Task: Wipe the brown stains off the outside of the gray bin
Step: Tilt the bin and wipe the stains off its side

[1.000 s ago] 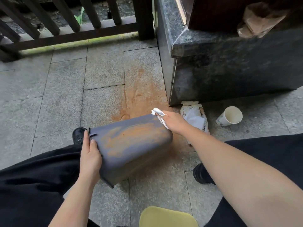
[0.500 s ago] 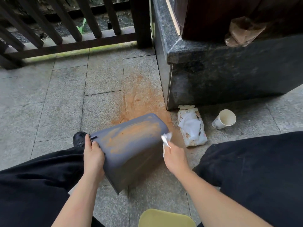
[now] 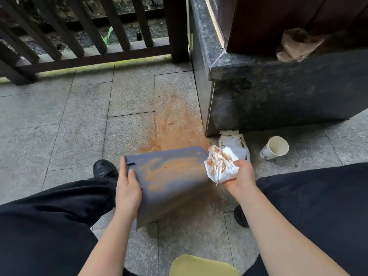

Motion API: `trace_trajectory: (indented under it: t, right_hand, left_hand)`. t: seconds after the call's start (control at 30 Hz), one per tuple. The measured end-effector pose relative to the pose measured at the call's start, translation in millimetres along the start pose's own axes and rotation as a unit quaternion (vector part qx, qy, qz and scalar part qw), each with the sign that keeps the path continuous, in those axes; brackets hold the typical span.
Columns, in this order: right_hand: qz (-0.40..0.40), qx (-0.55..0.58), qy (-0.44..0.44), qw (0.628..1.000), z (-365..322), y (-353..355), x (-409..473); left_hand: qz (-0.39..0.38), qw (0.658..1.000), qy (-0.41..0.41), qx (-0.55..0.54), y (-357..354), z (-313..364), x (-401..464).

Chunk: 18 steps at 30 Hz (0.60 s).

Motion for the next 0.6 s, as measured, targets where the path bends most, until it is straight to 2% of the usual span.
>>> trace_trajectory:
  t: [0.27,0.33,0.4,0.43,0.53,0.6]
  right_hand:
    - [0.053,0.034,0.033,0.997,-5,9,35]
    - [0.092,-0.08,0.065,0.99,-14,17,47]
    - [0.136,-0.271,0.117,0.946,-24,22,53]
    - [0.13,-0.334,0.125,0.925,-22,19,56]
    - [0.068,-0.427,0.127,0.893,1,5,59]
    - [0.029,-0.563,0.158,0.811,10,-6,58]
  left_hand:
    - [-0.015,0.998,-0.038,0.049,-5,19,-13]
    - [-0.017,0.997,-0.044,0.055,-5,21,-13]
    - [-0.018,0.997,-0.046,0.057,-5,23,-13]
    - [-0.019,0.997,-0.044,0.057,-6,24,-12]
    - [-0.024,0.997,-0.043,0.055,-7,27,-10]
    - [-0.028,0.997,-0.053,0.056,-9,31,-11]
Point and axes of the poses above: each hand's wrist, its own x-axis towards the middle knuckle, its own y-axis out of the back of the hand, z = x × y, the point moved 10 cm from there along x, towards the middle knuckle, and after that the axes turned 9 degrees about x, right-handed, at the moved point
